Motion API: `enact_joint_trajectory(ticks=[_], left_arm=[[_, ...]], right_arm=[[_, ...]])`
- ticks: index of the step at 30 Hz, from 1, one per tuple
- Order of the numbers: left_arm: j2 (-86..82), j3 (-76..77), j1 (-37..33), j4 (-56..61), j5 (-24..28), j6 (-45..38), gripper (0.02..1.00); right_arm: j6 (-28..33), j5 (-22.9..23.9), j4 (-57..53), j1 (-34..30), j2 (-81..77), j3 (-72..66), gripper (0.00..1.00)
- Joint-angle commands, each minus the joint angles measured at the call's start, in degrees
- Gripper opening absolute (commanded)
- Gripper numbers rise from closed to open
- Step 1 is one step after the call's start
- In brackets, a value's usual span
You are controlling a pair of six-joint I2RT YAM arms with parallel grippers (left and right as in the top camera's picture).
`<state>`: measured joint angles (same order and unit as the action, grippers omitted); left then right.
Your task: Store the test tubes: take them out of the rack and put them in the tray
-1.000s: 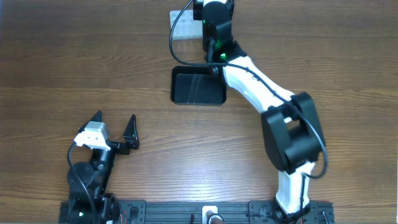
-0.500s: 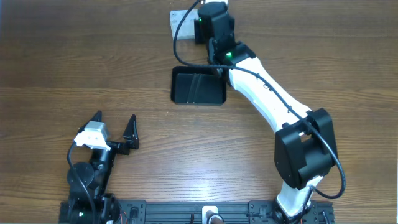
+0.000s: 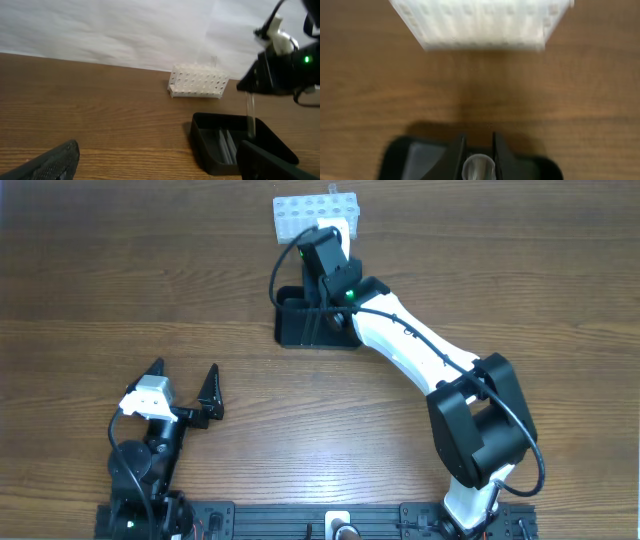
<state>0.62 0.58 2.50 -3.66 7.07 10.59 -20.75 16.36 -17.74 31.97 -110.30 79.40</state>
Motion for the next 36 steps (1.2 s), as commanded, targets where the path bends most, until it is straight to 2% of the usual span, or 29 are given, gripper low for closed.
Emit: enact_joint_trajectory(ticks=[1,9,36], left_arm=[[-0.46,-0.24,0.22,-0.13,-0.26,0.79,1.0],[-0.46,-0.24,0.22,-0.15,-0.24,0.79,0.998],[-0.46,-0.24,0.22,-0.13,-0.24,0.79,1.0]], right_arm=[[-1.92,-0.17,-1.44,0.0,0.48,-2.1,0.007],[-3.74,1.73,-0.92,-0.02,0.46,-3.48,0.012],[-4.81,1.75,2.75,-0.04,-3.3,-3.91,0.012]])
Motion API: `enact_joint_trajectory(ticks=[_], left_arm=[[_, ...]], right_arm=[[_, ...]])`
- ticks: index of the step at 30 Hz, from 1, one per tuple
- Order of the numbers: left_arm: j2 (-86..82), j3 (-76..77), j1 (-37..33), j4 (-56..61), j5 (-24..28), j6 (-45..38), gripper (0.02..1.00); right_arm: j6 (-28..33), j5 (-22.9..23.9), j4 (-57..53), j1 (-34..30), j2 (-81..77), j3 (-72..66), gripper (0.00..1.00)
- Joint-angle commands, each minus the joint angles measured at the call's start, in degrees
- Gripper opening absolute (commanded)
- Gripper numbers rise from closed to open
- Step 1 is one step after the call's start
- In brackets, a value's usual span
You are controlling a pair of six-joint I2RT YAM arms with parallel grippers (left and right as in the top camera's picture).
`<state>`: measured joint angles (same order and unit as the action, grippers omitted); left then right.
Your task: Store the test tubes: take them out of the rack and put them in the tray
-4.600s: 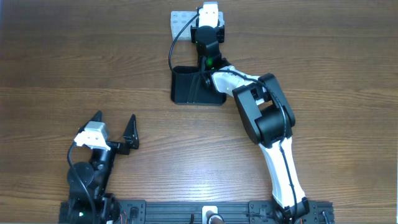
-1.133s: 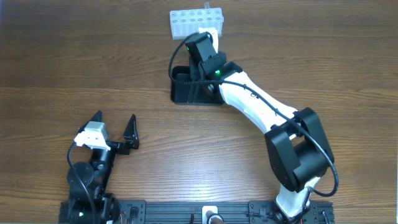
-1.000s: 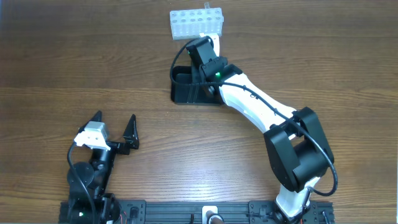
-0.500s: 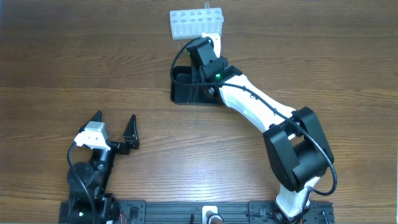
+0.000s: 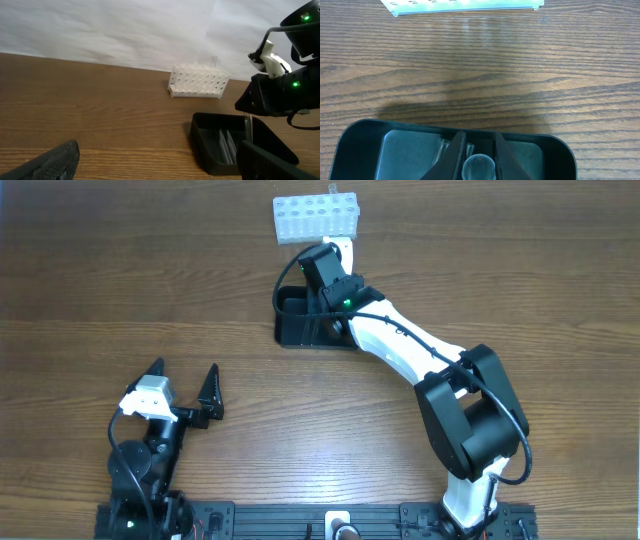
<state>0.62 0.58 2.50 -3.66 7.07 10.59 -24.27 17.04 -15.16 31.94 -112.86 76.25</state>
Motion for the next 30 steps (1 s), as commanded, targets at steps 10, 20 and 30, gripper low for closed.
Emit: enact_joint_trajectory(ticks=[10,20,30], left_arm=[[-0.46,-0.24,0.22,-0.13,-0.24,0.79,1.0],[-0.46,-0.24,0.22,-0.15,-0.26,0.76,1.0],[-0.46,-0.24,0.22,-0.13,-0.24,0.79,1.0]], right_arm=[[-2.05,1.07,2.58,-0.02,-0.76,-4.35,0.012],[-2.05,2.19,5.75,-0.02,-1.84,-5.49,0.012],[-2.05,2.73,6.14,-0.02,-2.73,-5.49,0.06]])
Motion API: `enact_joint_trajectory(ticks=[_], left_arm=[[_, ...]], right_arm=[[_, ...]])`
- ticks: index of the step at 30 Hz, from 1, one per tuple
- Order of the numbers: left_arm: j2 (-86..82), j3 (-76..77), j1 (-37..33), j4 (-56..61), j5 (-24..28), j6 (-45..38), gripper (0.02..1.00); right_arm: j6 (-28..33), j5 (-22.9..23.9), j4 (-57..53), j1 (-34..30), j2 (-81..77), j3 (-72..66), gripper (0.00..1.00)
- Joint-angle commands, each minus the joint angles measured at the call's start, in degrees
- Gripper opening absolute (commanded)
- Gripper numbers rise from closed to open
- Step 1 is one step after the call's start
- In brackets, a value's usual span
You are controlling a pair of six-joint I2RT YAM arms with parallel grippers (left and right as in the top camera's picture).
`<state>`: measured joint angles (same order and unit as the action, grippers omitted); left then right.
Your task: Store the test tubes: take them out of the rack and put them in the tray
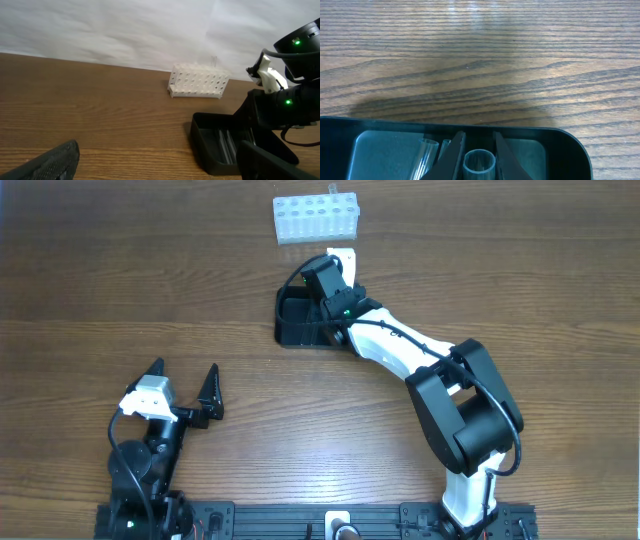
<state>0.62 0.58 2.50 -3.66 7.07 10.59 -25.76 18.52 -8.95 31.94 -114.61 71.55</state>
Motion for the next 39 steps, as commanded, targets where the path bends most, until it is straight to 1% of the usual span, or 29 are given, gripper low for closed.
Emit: enact_joint_trajectory(ticks=[1,14,17,23,26,30,34,38,39], left_arm=[[-0.46,-0.24,0.24,-0.13,-0.26,0.79,1.0],[-0.46,-0.24,0.22,-0.15,-0.26,0.79,1.0],[-0.46,-0.24,0.22,-0.15,-0.26,0.79,1.0],[-0.46,-0.24,0.22,-0.15,-0.24,0.79,0.996],[-0.46,-0.24,0.22,-0.13,-0.24,0.76,1.0],[-0.46,-0.24,0.22,-0.13,-0.26,0.76,1.0],[-0.46,-0.24,0.22,-0.15,-0.24,0.76,1.0],[-0.46,-0.24,0.22,-0.15,-0.24,0.79,1.0],[-0.46,-0.24,0.22,-0.15,-0.24,0.76,1.0]], right_arm=[[-0.57,1.25,-0.07,-0.02,-0.98,-0.79,0.071],[-0.57,0.37,-0.7,0.04,-0.98,-0.79,0.205],[-0.57,0.37,-0.66,0.04,-0.98,-0.79,0.281],[-0.55,0.37,-0.13,0.02,-0.98,-0.79,0.327],[0.48,0.37,2.27,0.02,-0.79,-0.74,0.356],[5.4,0.17,8.41,0.02,0.46,-0.72,0.362],[11.32,-1.36,15.06,-0.02,2.01,-0.72,0.382],[19.39,-1.27,25.14,-0.35,2.84,-0.72,0.489],[21.62,-1.18,28.44,-0.66,2.84,-0.72,0.54]])
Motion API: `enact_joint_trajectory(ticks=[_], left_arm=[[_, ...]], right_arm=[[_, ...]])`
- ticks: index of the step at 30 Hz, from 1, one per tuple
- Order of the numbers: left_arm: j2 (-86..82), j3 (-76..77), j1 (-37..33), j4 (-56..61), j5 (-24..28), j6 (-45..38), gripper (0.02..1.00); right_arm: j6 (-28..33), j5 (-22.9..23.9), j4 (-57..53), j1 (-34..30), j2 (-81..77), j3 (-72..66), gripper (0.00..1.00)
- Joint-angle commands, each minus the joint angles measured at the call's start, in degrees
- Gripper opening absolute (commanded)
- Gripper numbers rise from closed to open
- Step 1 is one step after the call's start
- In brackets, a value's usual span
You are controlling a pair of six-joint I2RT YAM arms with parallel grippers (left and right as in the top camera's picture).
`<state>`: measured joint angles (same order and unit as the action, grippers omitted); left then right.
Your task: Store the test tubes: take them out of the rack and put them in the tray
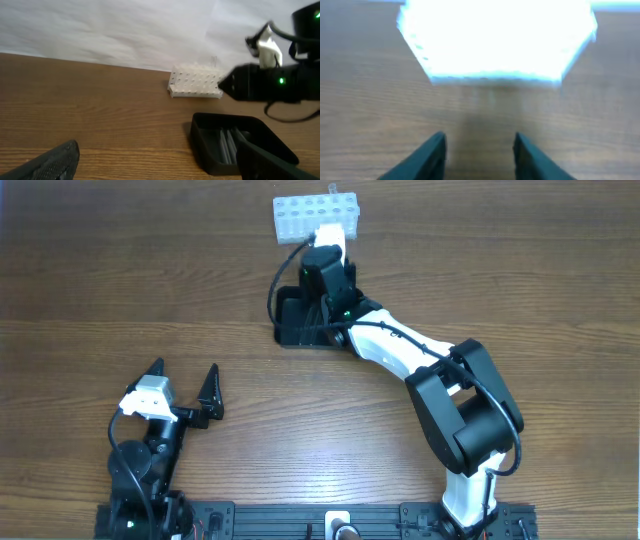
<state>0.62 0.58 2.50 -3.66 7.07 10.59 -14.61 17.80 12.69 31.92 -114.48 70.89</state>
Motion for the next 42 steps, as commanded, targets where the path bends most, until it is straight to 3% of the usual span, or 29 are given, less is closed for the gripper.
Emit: enact_joint_trajectory(ticks=[1,6,20,32,42], left_arm=[[-0.46,-0.24,0.24,-0.13,-0.26,0.79,1.0],[-0.46,-0.24,0.22,-0.13,-0.24,0.79,1.0],[-0.46,-0.24,0.24,-0.15,-0.24,0.79,0.998],[-0.46,-0.24,0.22,-0.15,-0.26,0.79,1.0],[-0.46,-0.24,0.24,-0.13,-0.26,0.79,1.0]], right_arm=[[12.15,-0.37,9.94,-1.03,2.71,-0.07,0.599],[14.84,-0.42,22.53,-4.0,1.81,-0.07,0.991],[27.63,0.26,36.65,-6.51,-8.22,2.4,0.991],[25.27,3.74,30.91,-8.26,-18.73,18.45,0.993],[16.06,4.11,26.86,-8.85,-20.46,21.24,0.991]])
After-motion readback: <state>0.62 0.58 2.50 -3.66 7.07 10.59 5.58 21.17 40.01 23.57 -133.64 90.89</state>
